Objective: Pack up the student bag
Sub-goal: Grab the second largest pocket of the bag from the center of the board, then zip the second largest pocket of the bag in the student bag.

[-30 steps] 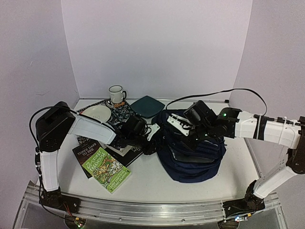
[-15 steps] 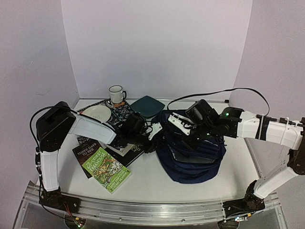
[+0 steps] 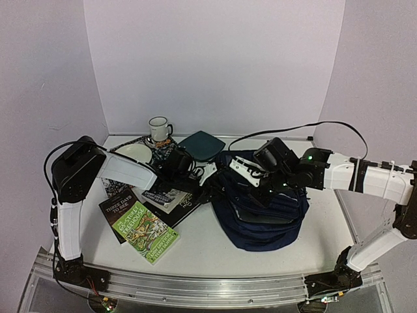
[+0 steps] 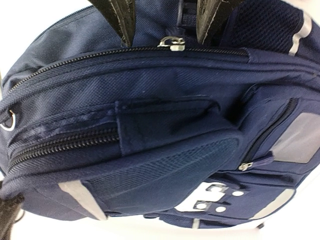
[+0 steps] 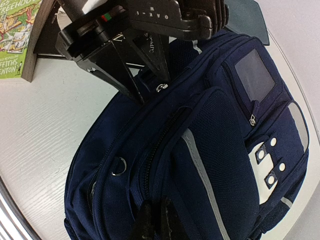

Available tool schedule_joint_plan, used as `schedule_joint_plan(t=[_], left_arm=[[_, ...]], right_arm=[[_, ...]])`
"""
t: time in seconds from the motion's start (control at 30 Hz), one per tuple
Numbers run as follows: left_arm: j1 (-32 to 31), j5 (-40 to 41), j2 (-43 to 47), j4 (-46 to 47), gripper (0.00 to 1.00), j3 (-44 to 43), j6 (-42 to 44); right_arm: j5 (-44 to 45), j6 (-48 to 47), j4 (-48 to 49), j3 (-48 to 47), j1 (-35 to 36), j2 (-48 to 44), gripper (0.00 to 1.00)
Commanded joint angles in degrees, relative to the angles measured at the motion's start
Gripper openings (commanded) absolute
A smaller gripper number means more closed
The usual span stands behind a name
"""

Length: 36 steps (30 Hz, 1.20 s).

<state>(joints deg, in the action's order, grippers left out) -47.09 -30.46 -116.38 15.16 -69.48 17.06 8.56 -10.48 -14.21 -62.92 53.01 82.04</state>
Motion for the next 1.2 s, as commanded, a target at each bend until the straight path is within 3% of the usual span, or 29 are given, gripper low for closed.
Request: schedule_joint_plan(t=[0.0,0.4,0.6,0.8,1.17], left_arm=[[0.4,-6.5,-1.7,2.0,0.42,-3.0,2.7],[2.6,-10.7,-3.4,1.9,0.37,-4.8,3.6],[2.7,-10.9,-2.6,1.8,0.14,-3.5,2.8],[2.7,-11.3,-0.6,1.8,0.01,-1.7,1.9],[0.6,-9.5,6.6,1.7,0.00,4.8,-4.2]], right_arm=[[-2.2,0.4,2.1,-0.7,0.3,-3.0,0.00],[-3.6,0.2,2.2,-0.9,0.3,-2.9,0.00],[-2.7,-0.2,2.3,-1.0,0.3,-2.2,0.00],[-1.6,-0.5,2.5,-1.1,0.3,-1.9,0.00],[6.5,1.0,2.6,-3.3,0.3,2.9,0.00]])
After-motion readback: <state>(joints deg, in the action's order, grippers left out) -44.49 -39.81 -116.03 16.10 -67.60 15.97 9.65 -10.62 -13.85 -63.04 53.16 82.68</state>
